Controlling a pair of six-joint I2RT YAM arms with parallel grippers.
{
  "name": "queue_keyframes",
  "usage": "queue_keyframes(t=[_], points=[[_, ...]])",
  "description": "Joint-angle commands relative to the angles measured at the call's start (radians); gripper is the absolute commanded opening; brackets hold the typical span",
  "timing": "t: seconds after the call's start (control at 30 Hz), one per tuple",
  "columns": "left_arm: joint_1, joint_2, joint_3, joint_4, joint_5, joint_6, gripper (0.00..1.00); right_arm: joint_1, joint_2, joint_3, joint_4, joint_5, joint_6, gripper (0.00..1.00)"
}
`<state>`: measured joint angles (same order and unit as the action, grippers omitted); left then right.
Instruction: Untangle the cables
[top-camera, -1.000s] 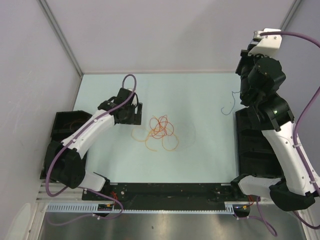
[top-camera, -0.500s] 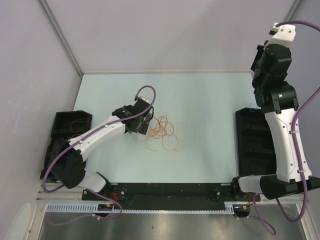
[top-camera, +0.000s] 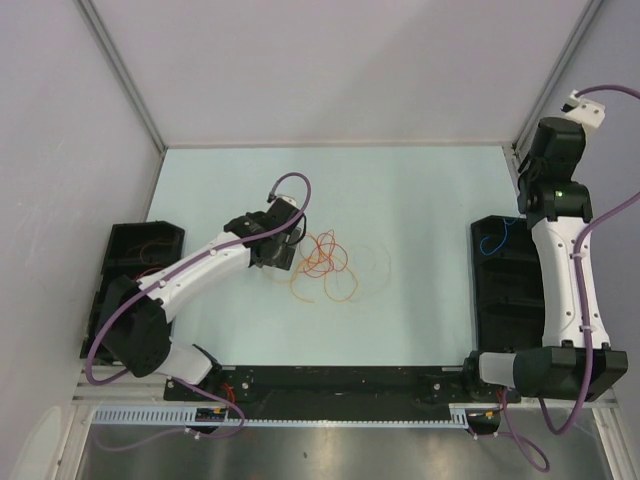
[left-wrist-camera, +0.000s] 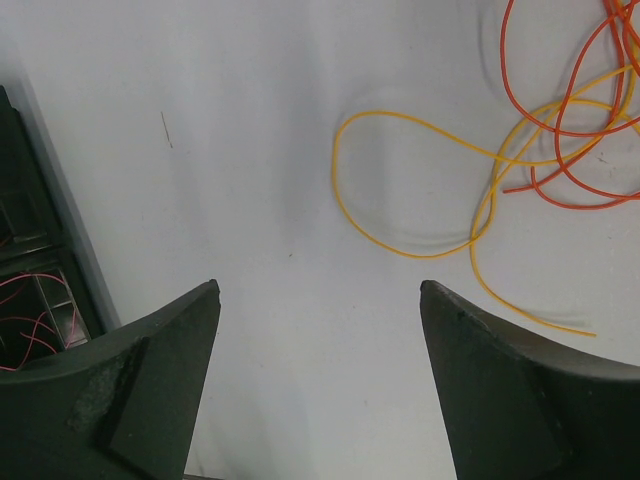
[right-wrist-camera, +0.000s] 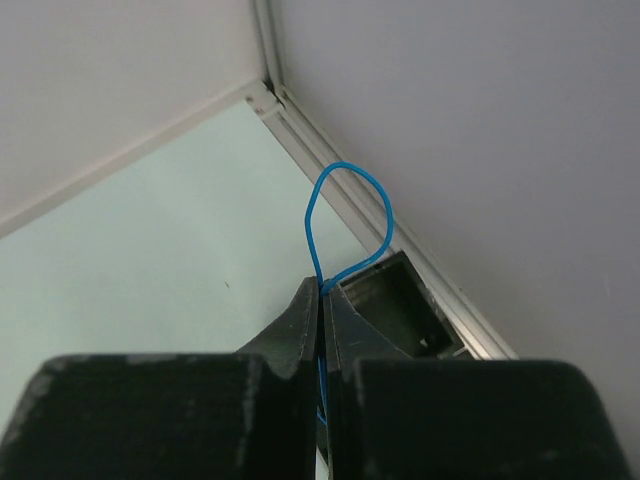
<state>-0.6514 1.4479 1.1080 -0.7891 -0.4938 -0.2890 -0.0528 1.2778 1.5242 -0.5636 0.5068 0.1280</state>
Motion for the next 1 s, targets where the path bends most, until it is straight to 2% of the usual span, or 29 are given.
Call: queue_keyframes(t=[0.0, 0.43, 0.7, 0.83, 0.97], points=[[0.001, -0.012, 0.0, 0.002, -0.023, -0.009, 0.85, -0.038, -0.025, -0.064, 0.047, 0.013, 0.101, 0.0], [0.002, -0.067, -0.014, 0.019, 0.05, 0.016, 0.86, -0.12, 0.095, -0.271, 0.142, -0.04, 0.243, 0.0], [0.004, -0.115, -0.03, 0.048, 0.049, 0.022, 0.82, -0.189, 0.216, -0.372, 0.203, -0.152, 0.335, 0.0], [0.004, -0.103, -0.022, 0.038, 0.008, 0.01, 0.82, -0.217, 0.242, -0.41, 0.218, -0.131, 0.364, 0.0], [0.006, -0.106, -0.011, 0.028, -0.09, -0.013, 0.85, -0.249, 0.273, -0.421, 0.22, -0.174, 0.398, 0.0]])
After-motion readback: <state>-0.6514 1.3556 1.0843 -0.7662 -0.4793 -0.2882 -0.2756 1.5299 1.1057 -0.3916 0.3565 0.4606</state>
